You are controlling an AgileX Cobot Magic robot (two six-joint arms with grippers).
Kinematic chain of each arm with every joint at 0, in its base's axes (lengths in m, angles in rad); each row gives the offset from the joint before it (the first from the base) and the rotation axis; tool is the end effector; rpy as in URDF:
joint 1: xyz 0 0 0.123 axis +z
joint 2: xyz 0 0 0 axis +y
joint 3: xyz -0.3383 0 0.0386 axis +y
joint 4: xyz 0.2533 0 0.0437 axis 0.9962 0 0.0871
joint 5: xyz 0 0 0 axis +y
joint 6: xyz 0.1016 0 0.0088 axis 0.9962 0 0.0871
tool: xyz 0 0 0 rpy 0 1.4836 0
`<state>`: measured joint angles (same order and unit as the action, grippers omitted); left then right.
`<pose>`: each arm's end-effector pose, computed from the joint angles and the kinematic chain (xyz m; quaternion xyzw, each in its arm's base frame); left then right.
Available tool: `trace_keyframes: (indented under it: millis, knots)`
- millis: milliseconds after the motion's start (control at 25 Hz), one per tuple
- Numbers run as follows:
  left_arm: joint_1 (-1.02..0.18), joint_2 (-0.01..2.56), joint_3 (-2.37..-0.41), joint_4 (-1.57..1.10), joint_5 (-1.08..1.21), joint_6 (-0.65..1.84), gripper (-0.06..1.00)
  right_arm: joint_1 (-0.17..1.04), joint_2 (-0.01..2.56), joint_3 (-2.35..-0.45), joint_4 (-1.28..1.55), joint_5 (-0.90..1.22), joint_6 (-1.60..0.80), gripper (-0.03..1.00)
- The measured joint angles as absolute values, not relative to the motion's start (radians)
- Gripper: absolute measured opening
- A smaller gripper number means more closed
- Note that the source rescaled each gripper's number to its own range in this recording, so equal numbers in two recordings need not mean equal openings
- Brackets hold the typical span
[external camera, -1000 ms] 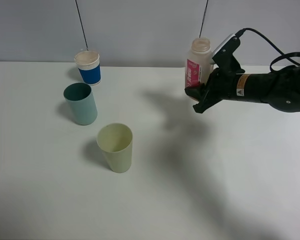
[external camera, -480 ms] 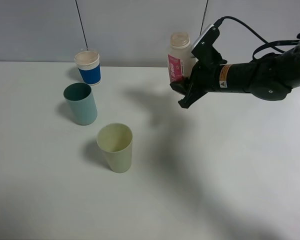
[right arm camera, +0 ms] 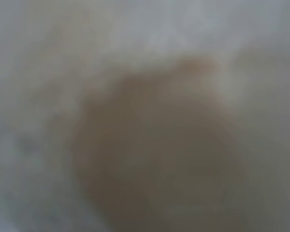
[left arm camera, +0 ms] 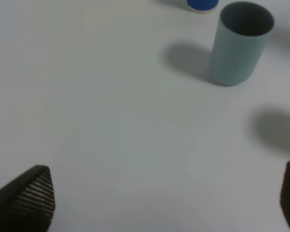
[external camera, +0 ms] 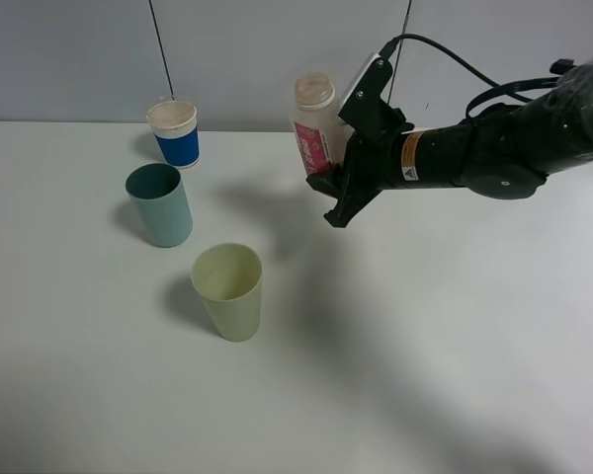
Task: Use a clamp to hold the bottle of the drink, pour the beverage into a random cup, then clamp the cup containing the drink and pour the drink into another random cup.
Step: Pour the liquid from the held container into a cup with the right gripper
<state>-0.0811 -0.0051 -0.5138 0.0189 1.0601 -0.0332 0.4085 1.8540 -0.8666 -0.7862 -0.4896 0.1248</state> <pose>-0.0483 0.0056 0.2787 0.0199 0.8478 -0.0208 0.5295 0.3445 0.1860 0.2002 -0.4869 0.7109 0.1000 0.4975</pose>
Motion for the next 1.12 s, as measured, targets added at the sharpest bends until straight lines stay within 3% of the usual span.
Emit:
trace_keyframes:
  millis: [1120]
  knots:
    - [-0.081, -0.005, -0.514, 0.019, 1.060, -0.033, 0.95, 0.567, 1.854, -0.907, -1.043, -0.330, 0.117, 0.03]
